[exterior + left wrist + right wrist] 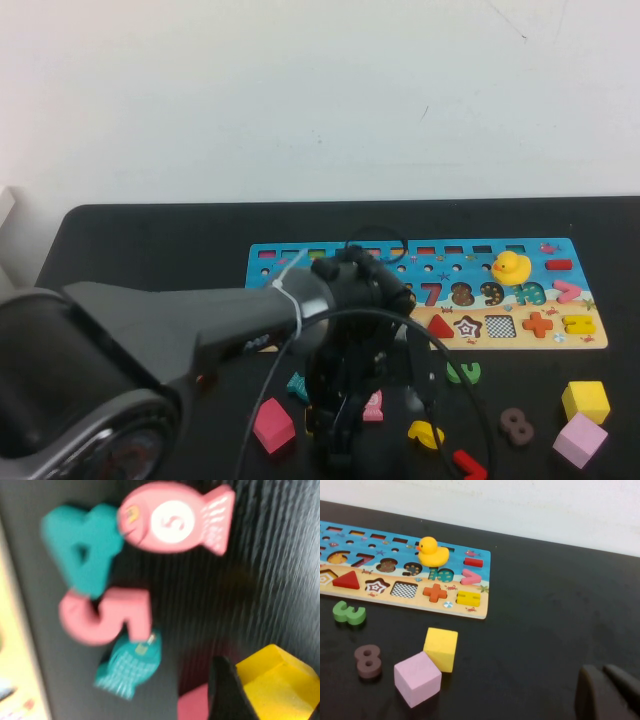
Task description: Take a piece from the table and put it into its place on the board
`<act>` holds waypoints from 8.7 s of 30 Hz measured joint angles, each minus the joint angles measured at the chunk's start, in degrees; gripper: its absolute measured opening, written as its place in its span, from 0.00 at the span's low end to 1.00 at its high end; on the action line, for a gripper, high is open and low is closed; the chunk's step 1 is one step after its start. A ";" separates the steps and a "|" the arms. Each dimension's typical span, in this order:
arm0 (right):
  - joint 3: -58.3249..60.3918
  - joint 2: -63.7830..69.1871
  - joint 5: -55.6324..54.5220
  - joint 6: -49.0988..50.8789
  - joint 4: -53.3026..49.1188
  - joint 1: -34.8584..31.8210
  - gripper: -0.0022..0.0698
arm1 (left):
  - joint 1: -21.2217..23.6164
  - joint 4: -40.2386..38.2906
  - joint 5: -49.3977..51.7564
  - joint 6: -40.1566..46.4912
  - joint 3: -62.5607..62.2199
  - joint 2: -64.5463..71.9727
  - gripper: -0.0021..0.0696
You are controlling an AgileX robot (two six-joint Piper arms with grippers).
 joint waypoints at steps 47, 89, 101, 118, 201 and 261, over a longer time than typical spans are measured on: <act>0.00 0.00 0.00 0.14 0.00 0.00 0.06 | 5.54 -9.95 2.37 6.02 -43.72 19.32 0.48; 0.00 0.00 0.00 0.14 0.00 0.00 0.06 | 5.43 -11.78 -2.49 15.63 -43.76 23.28 0.48; 0.00 0.00 0.00 0.23 0.00 0.00 0.06 | 5.43 -13.68 -1.68 15.65 -43.76 23.28 0.48; 0.00 0.00 0.00 0.23 0.00 0.00 0.06 | 5.43 -14.60 -1.67 16.42 -43.85 24.39 0.50; 0.00 0.00 0.00 0.23 0.08 0.00 0.06 | 4.54 -17.27 -3.81 -22.14 33.84 -60.52 0.03; 0.00 0.00 0.15 0.23 0.08 0.00 0.06 | 42.90 -16.26 -36.72 -27.25 88.67 -125.96 0.03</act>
